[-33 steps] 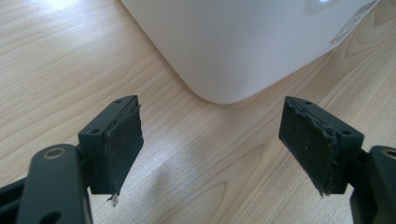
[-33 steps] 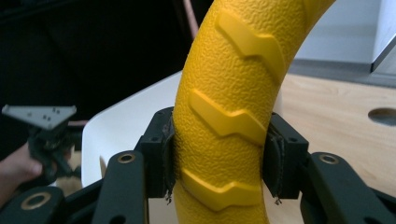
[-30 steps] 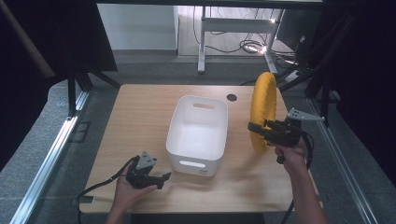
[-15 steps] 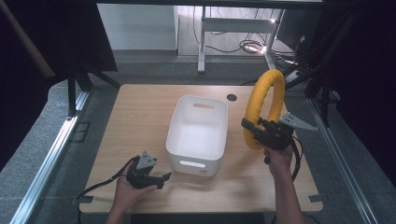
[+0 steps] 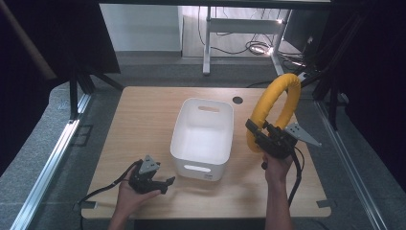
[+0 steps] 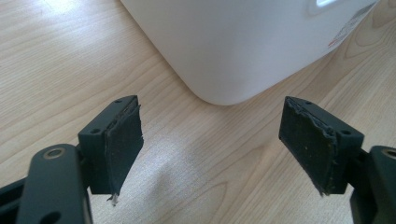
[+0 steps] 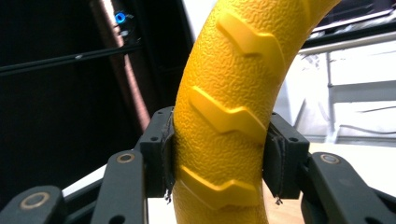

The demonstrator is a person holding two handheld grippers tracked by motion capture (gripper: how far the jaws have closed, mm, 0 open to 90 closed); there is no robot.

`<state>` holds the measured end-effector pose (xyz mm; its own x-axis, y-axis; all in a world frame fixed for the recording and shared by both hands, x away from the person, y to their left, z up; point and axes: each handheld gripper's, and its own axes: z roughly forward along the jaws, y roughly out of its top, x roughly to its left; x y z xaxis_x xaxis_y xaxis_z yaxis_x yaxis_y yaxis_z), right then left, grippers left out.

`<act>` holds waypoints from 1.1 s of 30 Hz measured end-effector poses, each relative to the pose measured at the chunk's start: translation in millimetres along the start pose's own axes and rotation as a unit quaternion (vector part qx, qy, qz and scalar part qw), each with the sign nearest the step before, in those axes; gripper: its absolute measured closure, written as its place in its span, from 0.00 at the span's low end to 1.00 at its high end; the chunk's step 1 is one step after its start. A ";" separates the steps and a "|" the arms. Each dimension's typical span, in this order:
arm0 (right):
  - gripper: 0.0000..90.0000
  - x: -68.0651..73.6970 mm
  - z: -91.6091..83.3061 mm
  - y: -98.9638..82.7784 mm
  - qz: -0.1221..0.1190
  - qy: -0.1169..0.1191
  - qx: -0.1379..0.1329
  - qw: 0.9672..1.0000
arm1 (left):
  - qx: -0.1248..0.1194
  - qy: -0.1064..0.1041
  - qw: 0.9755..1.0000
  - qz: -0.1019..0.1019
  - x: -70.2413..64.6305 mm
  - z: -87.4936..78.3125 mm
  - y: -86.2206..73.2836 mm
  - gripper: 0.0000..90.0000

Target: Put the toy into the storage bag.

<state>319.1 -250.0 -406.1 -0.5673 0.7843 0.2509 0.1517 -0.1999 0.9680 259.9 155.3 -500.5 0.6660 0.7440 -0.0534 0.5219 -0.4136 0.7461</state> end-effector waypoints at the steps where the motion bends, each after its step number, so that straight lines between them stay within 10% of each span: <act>1: 0.57 2.0 -0.6 -0.9 -0.001 -0.008 -0.005 1.000 | 0.000 0.000 1.000 0.000 0.1 -0.1 0.0 0.24; 10: 0.57 14.0 1.2 -9.8 -0.014 -0.050 -0.022 0.998 | 0.001 -0.001 1.000 0.000 -0.5 1.0 -0.2 0.24; 33: 0.56 55.3 -4.5 14.5 -0.041 -0.053 -0.076 0.995 | 0.002 -0.003 1.000 -0.001 -0.5 0.7 -0.1 0.24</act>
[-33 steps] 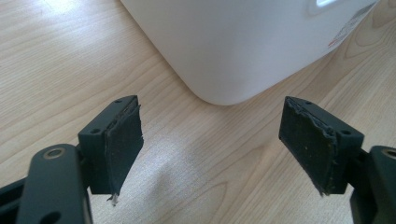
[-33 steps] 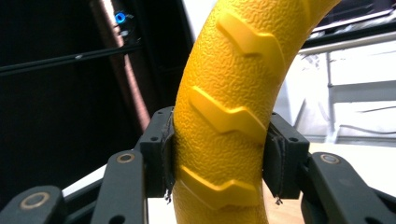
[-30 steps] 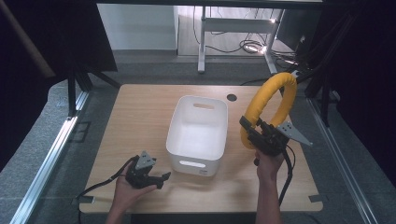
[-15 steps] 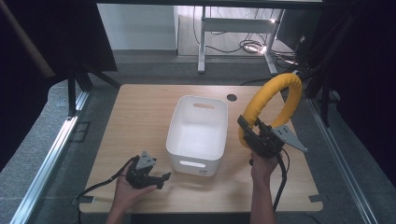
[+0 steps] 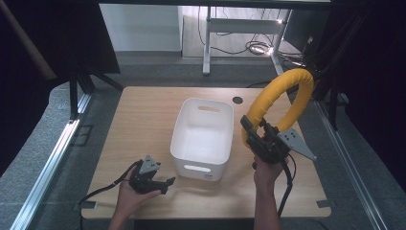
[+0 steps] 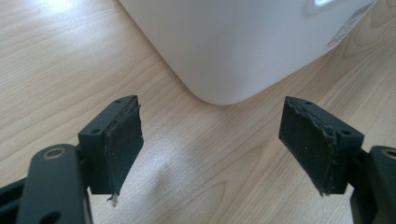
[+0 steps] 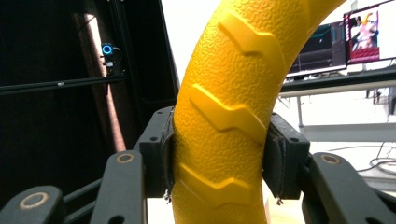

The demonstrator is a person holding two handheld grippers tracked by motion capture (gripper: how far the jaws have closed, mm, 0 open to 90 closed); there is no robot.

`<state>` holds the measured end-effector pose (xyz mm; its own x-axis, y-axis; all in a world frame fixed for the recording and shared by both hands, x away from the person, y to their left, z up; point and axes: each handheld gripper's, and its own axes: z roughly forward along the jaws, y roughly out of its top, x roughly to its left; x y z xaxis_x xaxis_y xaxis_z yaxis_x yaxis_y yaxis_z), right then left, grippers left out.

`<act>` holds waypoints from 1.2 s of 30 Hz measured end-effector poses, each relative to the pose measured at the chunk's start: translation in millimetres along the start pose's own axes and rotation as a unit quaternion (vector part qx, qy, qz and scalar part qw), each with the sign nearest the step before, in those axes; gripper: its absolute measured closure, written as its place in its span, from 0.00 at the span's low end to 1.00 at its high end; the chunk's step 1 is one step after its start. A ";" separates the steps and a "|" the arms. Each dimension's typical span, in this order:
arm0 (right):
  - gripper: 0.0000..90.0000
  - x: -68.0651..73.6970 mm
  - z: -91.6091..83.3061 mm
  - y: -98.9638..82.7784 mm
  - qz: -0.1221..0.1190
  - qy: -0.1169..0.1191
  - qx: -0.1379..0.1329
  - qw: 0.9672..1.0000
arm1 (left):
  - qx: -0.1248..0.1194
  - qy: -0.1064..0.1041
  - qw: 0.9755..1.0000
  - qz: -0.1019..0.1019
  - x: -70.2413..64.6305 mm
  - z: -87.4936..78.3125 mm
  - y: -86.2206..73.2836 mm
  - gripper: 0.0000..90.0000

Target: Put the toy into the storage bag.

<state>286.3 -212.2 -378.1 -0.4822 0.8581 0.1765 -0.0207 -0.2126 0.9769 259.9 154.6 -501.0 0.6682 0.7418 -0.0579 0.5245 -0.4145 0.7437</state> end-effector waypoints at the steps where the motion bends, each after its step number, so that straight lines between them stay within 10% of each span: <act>1: 0.56 2.2 0.0 2.1 -0.004 -0.002 -0.003 1.000 | 0.000 0.000 1.000 0.000 0.0 0.0 0.0 0.24; 36: 0.56 87.9 47.0 32.6 -0.056 0.077 -0.024 0.995 | -0.002 0.000 1.000 0.000 1.2 -2.5 0.3 0.24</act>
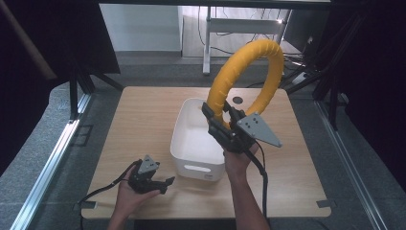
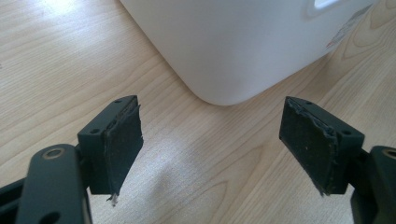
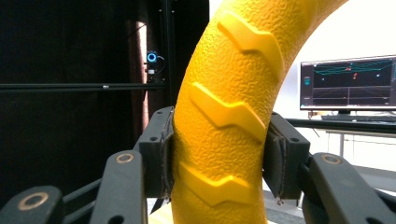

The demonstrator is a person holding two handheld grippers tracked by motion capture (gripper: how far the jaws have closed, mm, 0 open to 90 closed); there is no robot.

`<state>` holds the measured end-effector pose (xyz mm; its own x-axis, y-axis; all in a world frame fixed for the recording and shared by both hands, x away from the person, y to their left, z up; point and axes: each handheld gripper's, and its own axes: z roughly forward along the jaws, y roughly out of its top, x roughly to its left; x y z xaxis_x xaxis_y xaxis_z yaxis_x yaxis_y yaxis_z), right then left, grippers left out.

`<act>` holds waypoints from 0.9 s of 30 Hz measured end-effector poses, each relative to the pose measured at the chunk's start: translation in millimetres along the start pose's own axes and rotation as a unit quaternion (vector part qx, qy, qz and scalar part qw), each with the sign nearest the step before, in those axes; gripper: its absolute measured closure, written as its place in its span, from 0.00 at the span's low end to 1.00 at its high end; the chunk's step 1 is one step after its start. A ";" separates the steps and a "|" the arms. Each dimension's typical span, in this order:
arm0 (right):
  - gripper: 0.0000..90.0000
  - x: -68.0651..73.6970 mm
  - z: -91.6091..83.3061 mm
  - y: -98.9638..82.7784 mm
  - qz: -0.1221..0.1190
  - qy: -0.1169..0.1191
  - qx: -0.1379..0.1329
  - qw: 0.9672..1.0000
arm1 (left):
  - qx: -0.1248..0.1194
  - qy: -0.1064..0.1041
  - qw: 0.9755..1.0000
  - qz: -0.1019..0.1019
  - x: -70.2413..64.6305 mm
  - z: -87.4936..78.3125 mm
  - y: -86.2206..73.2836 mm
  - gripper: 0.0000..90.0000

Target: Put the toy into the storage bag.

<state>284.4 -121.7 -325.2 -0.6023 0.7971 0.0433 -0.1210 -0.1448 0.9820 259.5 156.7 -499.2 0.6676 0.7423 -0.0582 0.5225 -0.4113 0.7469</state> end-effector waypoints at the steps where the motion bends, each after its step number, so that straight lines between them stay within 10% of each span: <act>1: 0.56 2.0 2.8 -0.4 0.003 0.001 0.000 1.000 | 0.000 0.000 1.000 0.000 0.0 -0.2 0.1 0.24; 27: 0.56 36.4 43.0 -27.2 0.032 0.036 0.021 0.999 | -0.011 -0.002 1.000 -0.022 8.8 -4.3 -4.7 0.24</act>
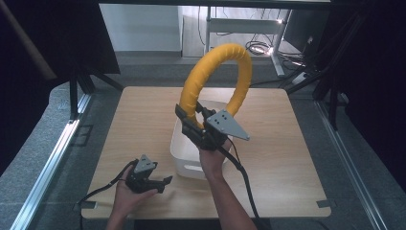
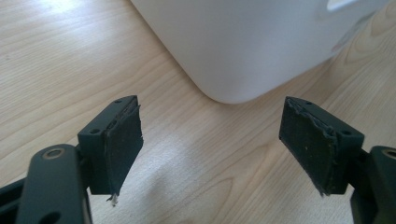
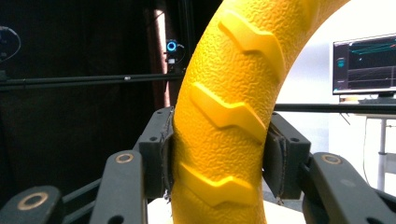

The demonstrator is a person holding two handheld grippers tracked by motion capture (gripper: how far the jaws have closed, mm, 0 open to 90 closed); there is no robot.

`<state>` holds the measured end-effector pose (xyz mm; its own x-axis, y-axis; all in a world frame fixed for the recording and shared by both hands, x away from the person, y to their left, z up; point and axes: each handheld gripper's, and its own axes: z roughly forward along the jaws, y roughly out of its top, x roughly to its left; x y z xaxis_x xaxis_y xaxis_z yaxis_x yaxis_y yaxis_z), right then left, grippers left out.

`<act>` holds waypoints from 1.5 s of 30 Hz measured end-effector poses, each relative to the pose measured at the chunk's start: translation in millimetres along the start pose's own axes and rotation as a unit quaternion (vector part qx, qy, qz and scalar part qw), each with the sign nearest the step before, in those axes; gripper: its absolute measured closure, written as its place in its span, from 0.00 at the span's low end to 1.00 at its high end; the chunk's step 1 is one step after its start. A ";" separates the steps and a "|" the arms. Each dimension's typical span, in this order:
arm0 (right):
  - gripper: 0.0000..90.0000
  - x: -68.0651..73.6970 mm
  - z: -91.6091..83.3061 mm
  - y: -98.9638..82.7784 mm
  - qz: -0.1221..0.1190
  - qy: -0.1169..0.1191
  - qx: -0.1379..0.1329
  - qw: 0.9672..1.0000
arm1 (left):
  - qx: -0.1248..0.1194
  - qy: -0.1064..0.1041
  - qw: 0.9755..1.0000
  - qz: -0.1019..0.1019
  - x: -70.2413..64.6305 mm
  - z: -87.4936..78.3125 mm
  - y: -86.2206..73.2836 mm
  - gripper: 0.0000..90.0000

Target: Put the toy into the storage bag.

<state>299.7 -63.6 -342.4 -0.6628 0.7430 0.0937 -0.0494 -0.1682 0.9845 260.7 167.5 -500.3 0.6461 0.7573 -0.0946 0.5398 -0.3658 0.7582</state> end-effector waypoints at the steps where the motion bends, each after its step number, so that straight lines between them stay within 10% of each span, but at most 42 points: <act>1: 0.56 1.1 1.1 -1.4 0.000 0.001 0.001 1.000 | -0.002 0.001 1.000 -0.002 0.9 -1.2 0.0 0.24; 45: 0.56 20.9 9.1 -64.5 0.059 -0.002 0.033 0.998 | 0.001 0.001 1.000 0.001 0.5 -0.3 -0.3 0.24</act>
<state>295.8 -31.3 -402.6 -0.6580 0.7231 0.2104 0.0784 -0.2122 0.9741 260.7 168.1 -500.4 0.6464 0.7576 -0.0911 0.5394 -0.3692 0.7568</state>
